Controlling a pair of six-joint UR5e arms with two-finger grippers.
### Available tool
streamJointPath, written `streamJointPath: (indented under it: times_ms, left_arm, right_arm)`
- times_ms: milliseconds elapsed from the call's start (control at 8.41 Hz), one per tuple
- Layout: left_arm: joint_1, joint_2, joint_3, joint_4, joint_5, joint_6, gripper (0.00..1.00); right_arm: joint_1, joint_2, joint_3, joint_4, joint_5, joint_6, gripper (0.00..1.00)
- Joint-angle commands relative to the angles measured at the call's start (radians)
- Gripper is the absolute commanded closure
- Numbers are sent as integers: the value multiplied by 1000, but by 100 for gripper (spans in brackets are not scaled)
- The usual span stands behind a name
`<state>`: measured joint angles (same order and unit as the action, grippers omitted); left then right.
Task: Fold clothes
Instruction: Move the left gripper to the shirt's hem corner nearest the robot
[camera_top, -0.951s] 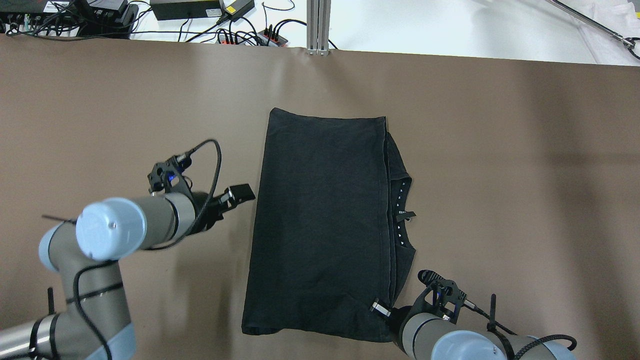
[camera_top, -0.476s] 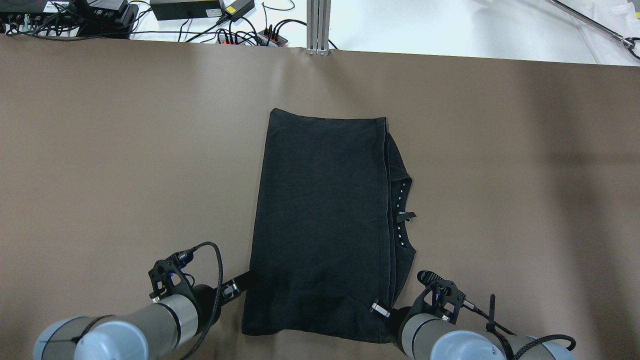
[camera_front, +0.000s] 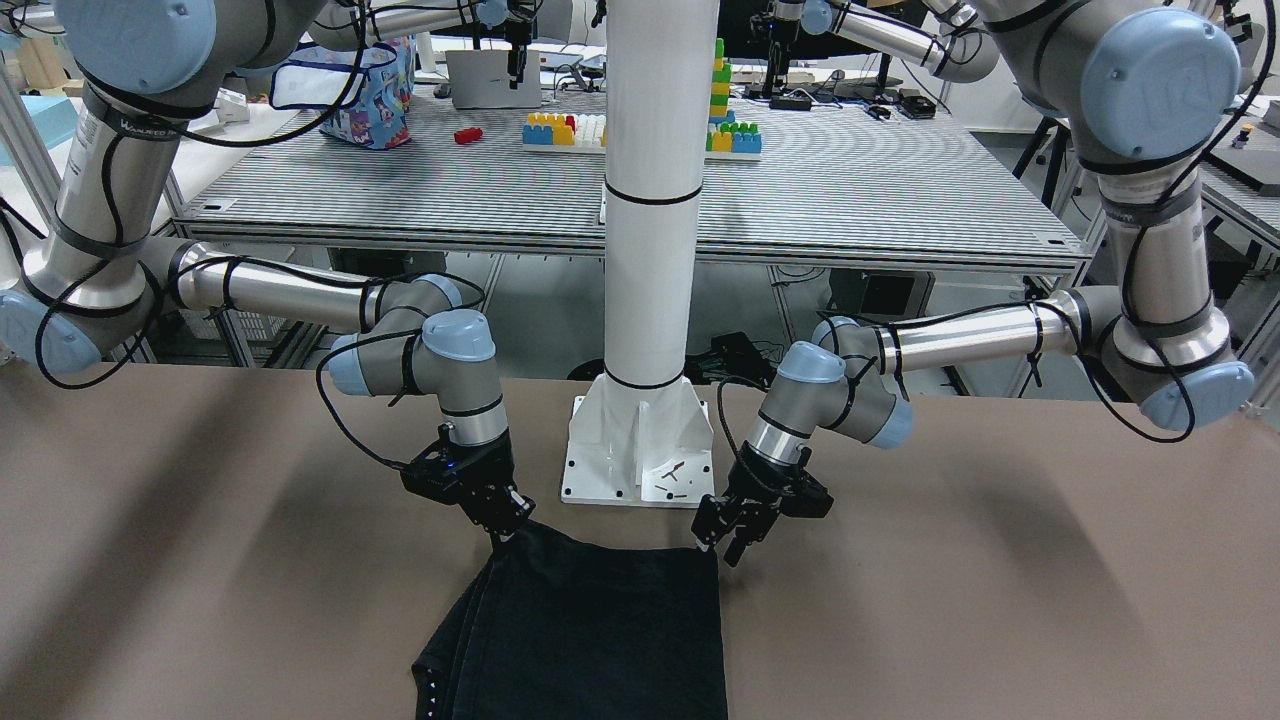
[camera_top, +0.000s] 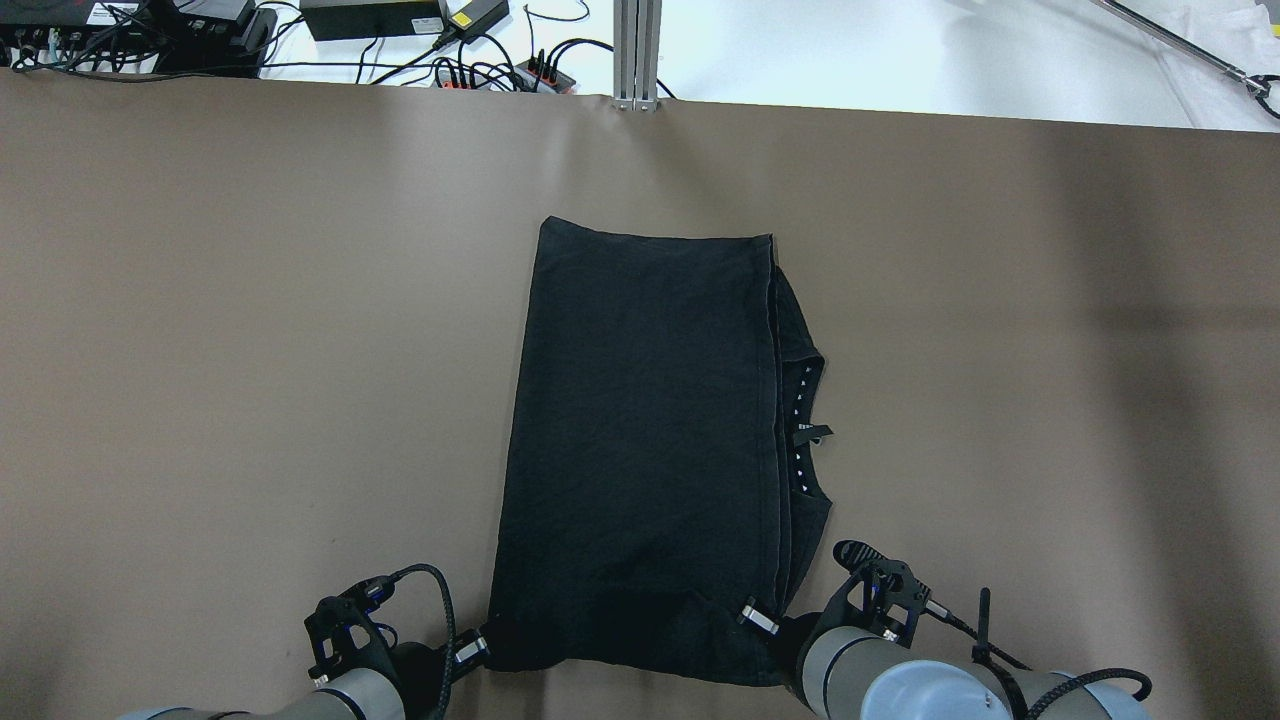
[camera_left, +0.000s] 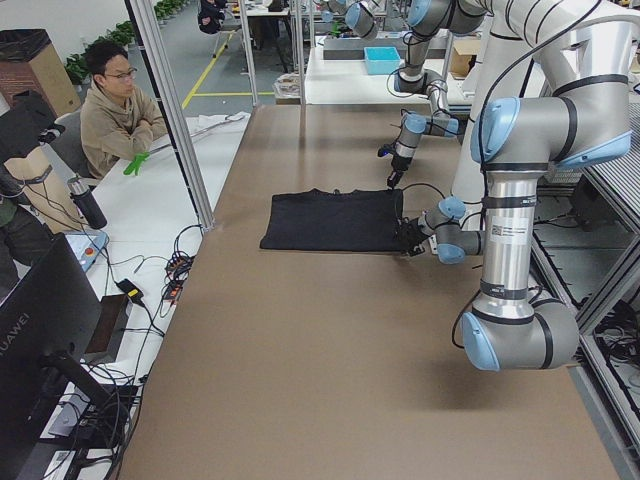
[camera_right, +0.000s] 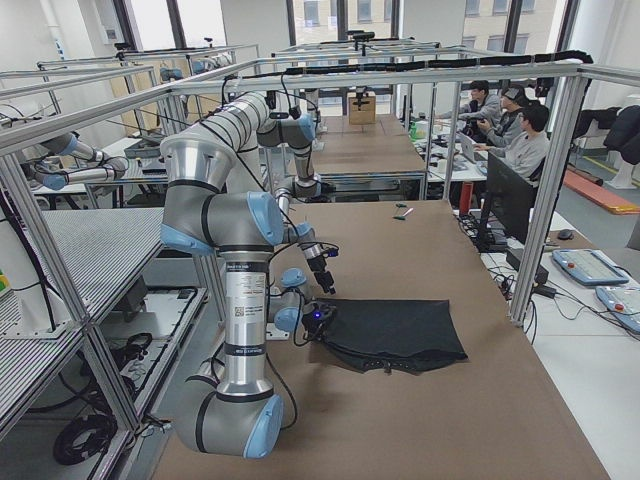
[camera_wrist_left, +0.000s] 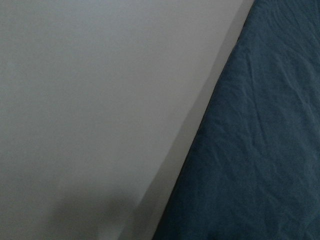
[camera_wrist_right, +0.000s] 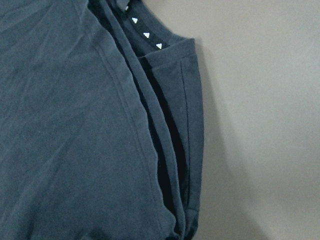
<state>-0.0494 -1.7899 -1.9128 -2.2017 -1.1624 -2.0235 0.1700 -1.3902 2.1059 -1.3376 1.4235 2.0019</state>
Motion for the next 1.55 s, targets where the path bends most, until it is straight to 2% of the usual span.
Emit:
streamJointPath:
  times_ms: [0, 238, 357, 476, 833, 1070, 1189, 1308, 1427]
  left_arm:
    - [34, 1, 21, 0, 21, -9, 40]
    - [36, 0, 21, 0, 21, -24, 52]
    - [36, 0, 21, 0, 21, -32, 67]
    - [36, 0, 18, 0, 21, -41, 100]
    - [30, 6, -23, -1, 9, -35, 100]
    - [26, 87, -160, 2, -46, -27, 100]
    - [25, 111, -207, 2, -51, -26, 100]
    - [-13, 98, -222, 8, -101, -18, 100]
    - [-140, 23, -212, 75, -228, 6, 100]
  right_arm:
    - [0, 0, 3, 0, 0, 0, 100]
    - [3, 0, 5, 0, 0, 0, 100]
    - [5, 0, 5, 0, 0, -2, 100]
    - [5, 0, 5, 0, 0, -2, 100]
    - [6, 2, 6, 2, 2, -2, 100]
    - [9, -4, 19, 6, 3, -6, 100]
    - [14, -9, 61, 5, 0, -6, 100]
    - [43, -3, 66, 5, 0, -6, 100]
    - [137, 20, 62, 2, 20, -8, 100]
